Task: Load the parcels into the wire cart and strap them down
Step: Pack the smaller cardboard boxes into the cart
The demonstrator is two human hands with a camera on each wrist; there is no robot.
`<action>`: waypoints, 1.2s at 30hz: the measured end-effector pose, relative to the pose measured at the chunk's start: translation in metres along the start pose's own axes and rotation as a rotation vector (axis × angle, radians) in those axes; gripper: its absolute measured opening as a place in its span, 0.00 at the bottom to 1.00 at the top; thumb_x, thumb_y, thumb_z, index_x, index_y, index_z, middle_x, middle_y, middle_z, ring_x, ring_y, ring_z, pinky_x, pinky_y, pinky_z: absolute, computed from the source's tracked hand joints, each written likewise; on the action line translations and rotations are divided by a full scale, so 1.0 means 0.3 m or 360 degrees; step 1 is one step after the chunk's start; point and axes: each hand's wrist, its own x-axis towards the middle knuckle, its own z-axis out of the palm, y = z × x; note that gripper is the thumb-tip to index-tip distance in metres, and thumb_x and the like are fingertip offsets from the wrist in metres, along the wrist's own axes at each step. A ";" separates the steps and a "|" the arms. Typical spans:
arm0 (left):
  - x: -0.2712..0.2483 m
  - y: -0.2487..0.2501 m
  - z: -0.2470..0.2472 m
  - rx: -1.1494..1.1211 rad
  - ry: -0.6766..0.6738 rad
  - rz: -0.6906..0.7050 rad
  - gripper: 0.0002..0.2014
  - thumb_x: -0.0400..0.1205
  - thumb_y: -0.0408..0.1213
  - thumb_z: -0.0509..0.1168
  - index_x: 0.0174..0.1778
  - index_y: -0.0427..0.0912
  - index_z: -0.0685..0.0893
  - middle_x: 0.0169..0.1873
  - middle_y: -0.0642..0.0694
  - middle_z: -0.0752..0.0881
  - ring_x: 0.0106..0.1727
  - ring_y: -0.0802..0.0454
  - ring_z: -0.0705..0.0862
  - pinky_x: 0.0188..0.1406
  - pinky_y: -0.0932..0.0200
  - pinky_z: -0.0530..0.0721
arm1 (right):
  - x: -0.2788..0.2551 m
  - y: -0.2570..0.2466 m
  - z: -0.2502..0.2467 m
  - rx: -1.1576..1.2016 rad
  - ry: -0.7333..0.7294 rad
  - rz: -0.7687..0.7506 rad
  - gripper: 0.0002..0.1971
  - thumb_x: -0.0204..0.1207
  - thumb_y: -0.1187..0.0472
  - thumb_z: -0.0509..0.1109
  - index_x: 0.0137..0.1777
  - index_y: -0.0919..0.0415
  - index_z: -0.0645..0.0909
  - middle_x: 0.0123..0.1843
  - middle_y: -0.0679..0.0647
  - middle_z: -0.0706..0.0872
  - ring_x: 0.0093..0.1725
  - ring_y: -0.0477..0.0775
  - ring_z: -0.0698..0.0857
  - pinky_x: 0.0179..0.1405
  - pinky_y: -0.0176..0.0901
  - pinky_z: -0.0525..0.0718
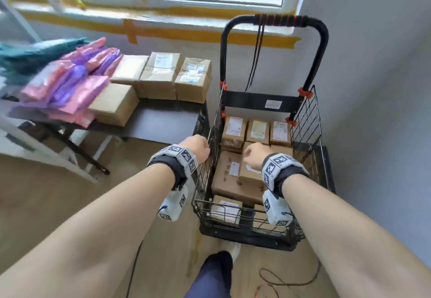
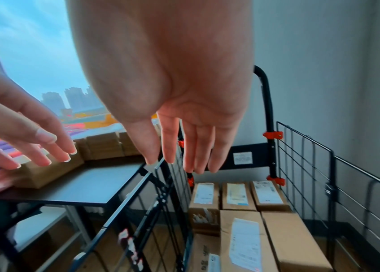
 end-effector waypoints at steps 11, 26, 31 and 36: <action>-0.161 -0.406 -0.318 0.0149 0.0304 -0.0236 0.15 0.82 0.38 0.57 0.59 0.41 0.85 0.57 0.40 0.86 0.57 0.40 0.84 0.54 0.54 0.81 | -0.019 -0.517 0.020 -0.0211 0.0117 -0.0364 0.16 0.79 0.64 0.62 0.65 0.61 0.80 0.65 0.58 0.83 0.62 0.60 0.82 0.61 0.47 0.81; 0.193 -1.177 -0.587 -0.0187 0.0158 -0.0298 0.18 0.81 0.40 0.62 0.68 0.43 0.78 0.66 0.43 0.81 0.67 0.46 0.79 0.67 0.58 0.74 | 0.445 -1.228 0.223 0.0018 -0.0009 -0.0261 0.19 0.80 0.60 0.62 0.71 0.56 0.75 0.72 0.55 0.78 0.70 0.57 0.77 0.69 0.43 0.74; 0.341 -1.313 -0.560 -0.0602 -0.0040 -0.0450 0.24 0.80 0.40 0.66 0.69 0.32 0.75 0.66 0.36 0.80 0.67 0.41 0.79 0.65 0.56 0.73 | 0.575 -1.357 0.281 0.0206 -0.0072 -0.0142 0.19 0.80 0.58 0.64 0.71 0.57 0.75 0.71 0.56 0.79 0.69 0.58 0.78 0.68 0.44 0.73; 0.441 -1.377 -0.479 -0.0937 -0.0046 -0.0566 0.36 0.75 0.47 0.70 0.74 0.33 0.66 0.71 0.41 0.75 0.71 0.43 0.75 0.72 0.55 0.70 | 0.687 -1.406 0.356 0.0604 -0.0040 0.0074 0.27 0.78 0.55 0.69 0.75 0.60 0.68 0.72 0.58 0.77 0.70 0.58 0.77 0.70 0.48 0.73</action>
